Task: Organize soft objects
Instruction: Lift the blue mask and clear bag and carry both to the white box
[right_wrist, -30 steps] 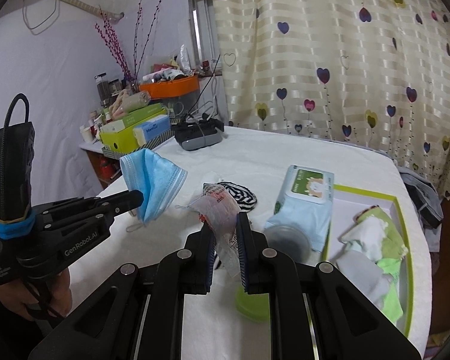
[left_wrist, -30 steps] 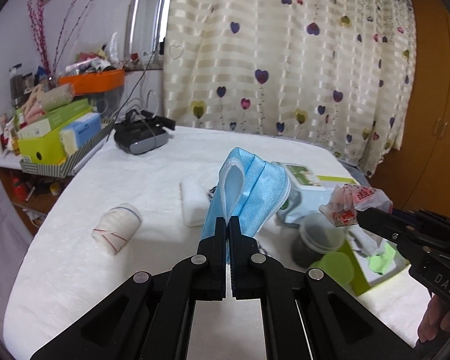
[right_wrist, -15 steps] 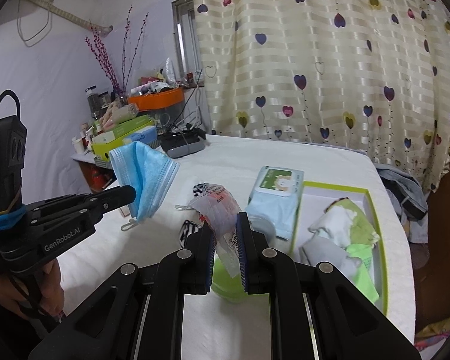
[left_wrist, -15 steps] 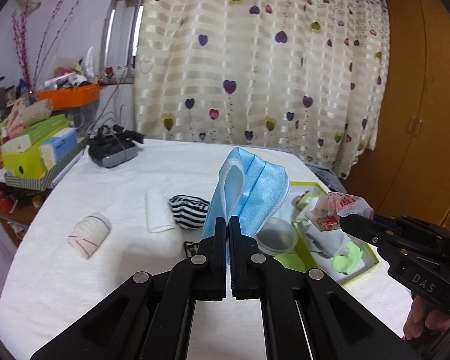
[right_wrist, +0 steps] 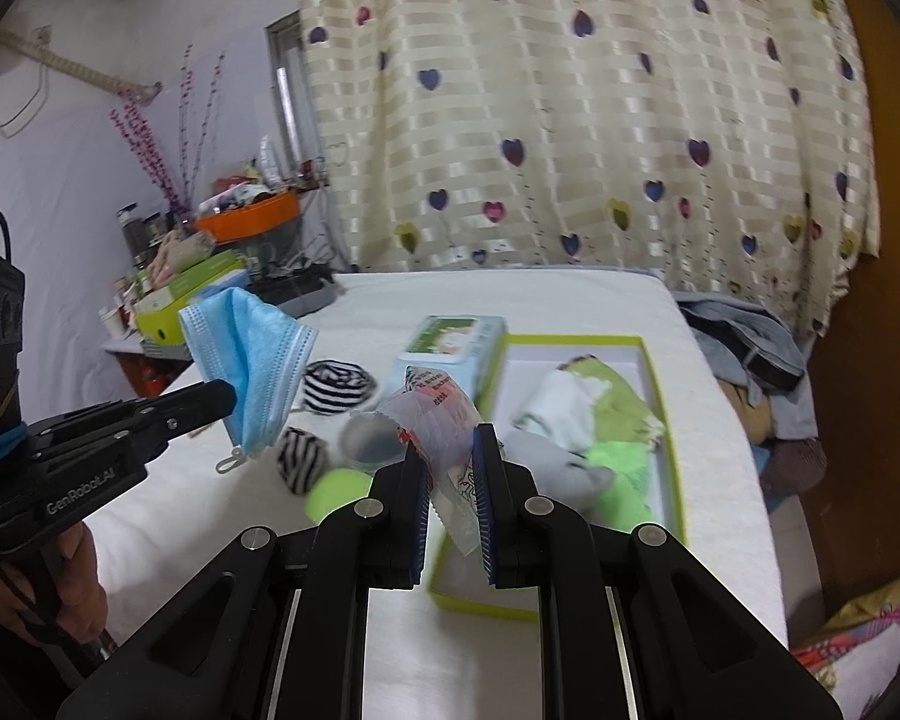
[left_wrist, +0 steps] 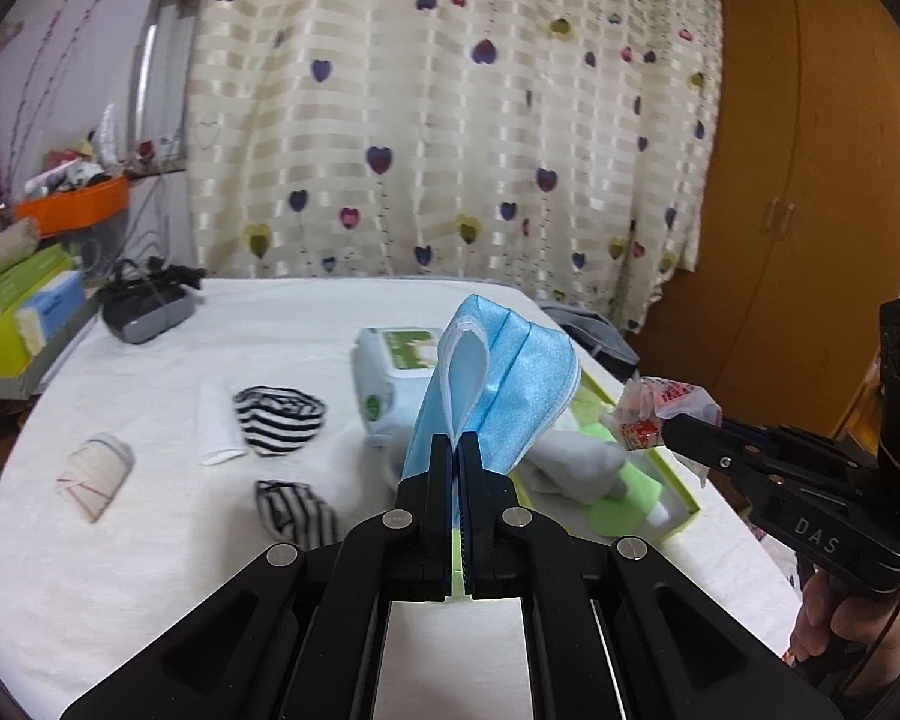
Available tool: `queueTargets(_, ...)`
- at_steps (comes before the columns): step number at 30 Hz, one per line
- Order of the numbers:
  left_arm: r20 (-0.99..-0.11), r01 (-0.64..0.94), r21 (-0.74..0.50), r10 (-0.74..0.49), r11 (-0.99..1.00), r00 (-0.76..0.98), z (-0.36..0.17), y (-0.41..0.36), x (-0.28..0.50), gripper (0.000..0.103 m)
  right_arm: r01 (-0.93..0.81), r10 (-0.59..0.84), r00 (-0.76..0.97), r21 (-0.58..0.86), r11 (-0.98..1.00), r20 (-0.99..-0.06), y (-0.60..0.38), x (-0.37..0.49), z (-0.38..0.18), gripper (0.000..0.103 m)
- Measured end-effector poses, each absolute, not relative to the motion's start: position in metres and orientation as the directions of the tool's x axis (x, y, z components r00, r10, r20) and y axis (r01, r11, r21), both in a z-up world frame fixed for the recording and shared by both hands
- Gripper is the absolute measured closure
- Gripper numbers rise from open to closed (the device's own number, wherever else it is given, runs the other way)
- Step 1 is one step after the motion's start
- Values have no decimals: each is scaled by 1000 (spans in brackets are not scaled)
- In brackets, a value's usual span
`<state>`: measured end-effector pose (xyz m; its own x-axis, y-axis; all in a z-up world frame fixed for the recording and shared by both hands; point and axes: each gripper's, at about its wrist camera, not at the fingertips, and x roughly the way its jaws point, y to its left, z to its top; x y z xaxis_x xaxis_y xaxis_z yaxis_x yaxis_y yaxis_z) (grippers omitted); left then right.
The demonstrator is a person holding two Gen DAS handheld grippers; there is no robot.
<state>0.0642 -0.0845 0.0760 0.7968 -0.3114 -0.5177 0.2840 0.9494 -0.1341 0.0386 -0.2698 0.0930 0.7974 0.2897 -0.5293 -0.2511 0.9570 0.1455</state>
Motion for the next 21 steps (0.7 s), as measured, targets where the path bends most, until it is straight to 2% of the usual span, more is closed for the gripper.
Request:
queueTargets(13, -563, 395, -132, -397, 909, 725, 57, -141, 72, 101, -152, 227, 790, 176, 973, -570, -317, 39, 69, 89)
queueTargets(21, -622, 441, -143, -427, 886, 656, 32, -169, 85, 101, -115, 211, 755, 191, 975, -621, -333, 51, 44, 89)
